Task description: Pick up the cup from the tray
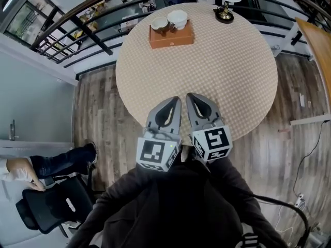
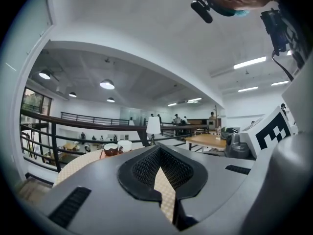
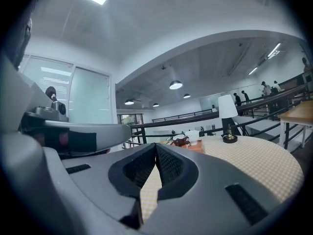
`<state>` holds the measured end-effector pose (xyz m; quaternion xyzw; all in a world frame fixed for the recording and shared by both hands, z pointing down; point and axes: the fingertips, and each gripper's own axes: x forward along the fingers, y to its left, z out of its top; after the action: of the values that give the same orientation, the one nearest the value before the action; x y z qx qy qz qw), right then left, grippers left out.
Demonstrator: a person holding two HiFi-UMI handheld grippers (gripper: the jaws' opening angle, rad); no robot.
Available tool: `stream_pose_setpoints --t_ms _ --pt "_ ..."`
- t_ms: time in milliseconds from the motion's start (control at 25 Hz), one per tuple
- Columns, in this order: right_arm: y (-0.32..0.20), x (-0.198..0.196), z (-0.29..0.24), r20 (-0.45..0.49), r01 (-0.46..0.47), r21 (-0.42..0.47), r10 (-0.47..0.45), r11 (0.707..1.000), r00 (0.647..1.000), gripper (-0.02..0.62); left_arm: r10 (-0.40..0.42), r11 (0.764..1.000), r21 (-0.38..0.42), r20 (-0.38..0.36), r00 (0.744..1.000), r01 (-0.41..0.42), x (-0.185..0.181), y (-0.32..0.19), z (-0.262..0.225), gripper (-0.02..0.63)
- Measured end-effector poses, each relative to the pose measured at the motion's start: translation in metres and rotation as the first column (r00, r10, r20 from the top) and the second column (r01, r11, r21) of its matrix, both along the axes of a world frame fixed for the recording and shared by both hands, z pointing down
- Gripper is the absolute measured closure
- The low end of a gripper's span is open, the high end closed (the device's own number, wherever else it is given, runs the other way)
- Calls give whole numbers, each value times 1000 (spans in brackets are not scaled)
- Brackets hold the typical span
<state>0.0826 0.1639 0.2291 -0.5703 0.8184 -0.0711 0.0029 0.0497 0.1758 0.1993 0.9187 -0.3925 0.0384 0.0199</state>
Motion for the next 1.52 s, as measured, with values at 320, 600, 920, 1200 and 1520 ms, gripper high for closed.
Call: stream_pose_setpoints --t_ms 320,600,920,1200,1520 --pt "-48 2 5 -47 12 -35 -14 999 999 588 -22 1000 -20 -48 999 21 -2 -54 4 601" --pt "-104 6 24 -53 10 -107 -16 994 998 589 -30 996 -85 -51 998 26 1 -114 22 601" --pt "-180 3 44 -72 2 -165 -15 986 997 588 -56 988 -149 -43 998 49 -13 -190 47 600" --pt "-237 3 51 -69 -35 -155 24 987 997 588 -56 984 -173 -87 995 41 -12 -243 58 601" --pt "-271 6 83 -72 -76 -216 61 973 995 589 -54 971 -239 -109 993 27 -7 -276 79 600"
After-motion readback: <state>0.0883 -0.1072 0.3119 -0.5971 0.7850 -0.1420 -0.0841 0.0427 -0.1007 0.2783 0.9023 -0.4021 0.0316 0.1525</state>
